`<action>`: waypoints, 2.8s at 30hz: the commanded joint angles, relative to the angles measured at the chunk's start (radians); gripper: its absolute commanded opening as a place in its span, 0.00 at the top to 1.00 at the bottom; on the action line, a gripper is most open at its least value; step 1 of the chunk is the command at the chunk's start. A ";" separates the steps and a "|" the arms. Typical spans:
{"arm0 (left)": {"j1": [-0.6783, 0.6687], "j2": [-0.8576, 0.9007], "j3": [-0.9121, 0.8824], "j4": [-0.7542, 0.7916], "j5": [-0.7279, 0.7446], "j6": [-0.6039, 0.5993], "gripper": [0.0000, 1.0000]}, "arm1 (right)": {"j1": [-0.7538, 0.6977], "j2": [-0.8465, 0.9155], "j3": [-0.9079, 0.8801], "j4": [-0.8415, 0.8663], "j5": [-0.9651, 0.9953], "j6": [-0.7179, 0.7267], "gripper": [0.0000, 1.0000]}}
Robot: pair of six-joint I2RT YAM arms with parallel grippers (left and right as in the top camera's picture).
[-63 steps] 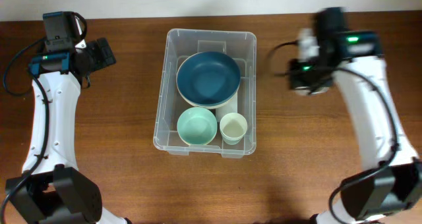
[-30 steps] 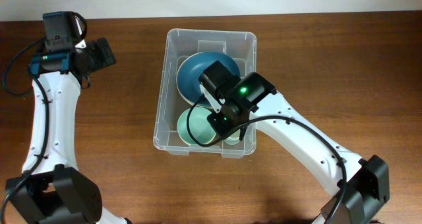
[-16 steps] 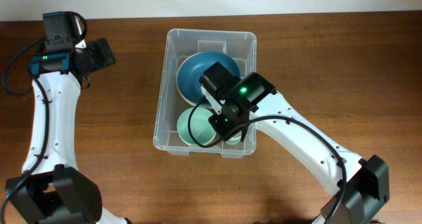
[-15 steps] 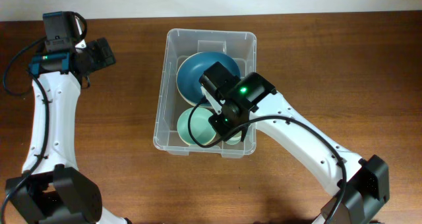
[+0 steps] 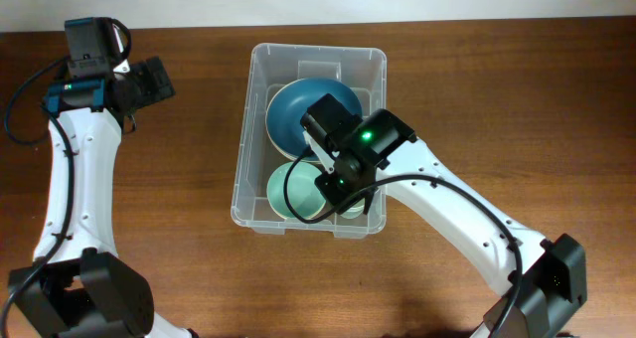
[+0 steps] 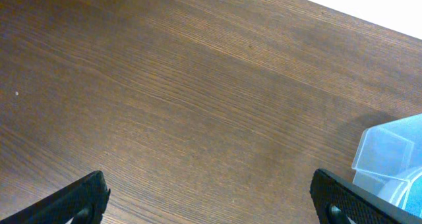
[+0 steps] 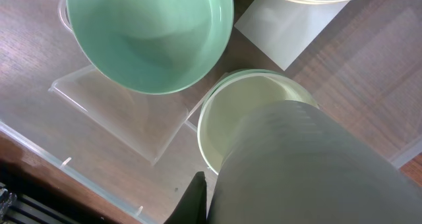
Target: Pack container
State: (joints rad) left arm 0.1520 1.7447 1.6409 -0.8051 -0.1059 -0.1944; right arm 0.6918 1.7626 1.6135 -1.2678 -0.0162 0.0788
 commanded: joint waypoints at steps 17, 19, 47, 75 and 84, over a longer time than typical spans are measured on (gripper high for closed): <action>0.002 -0.012 0.016 0.000 -0.004 0.002 0.01 | 0.002 -0.004 -0.007 0.000 -0.032 0.008 0.90; 0.002 -0.012 0.016 0.000 -0.004 0.002 0.00 | 0.002 -0.004 -0.007 0.000 -0.032 0.008 0.84; 0.002 -0.012 0.016 0.000 -0.004 0.002 0.00 | -0.626 -0.021 0.177 0.144 0.021 0.008 0.01; 0.002 -0.012 0.016 0.000 -0.004 0.002 0.00 | -0.836 -0.014 0.176 0.139 0.021 0.008 0.01; 0.002 -0.012 0.016 0.000 -0.004 0.002 0.00 | -0.830 -0.106 0.175 0.408 -0.109 0.007 0.01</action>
State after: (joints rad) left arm 0.1520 1.7447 1.6409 -0.8055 -0.1055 -0.1944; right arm -0.1390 1.7584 1.7699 -0.9485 -0.0395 0.0795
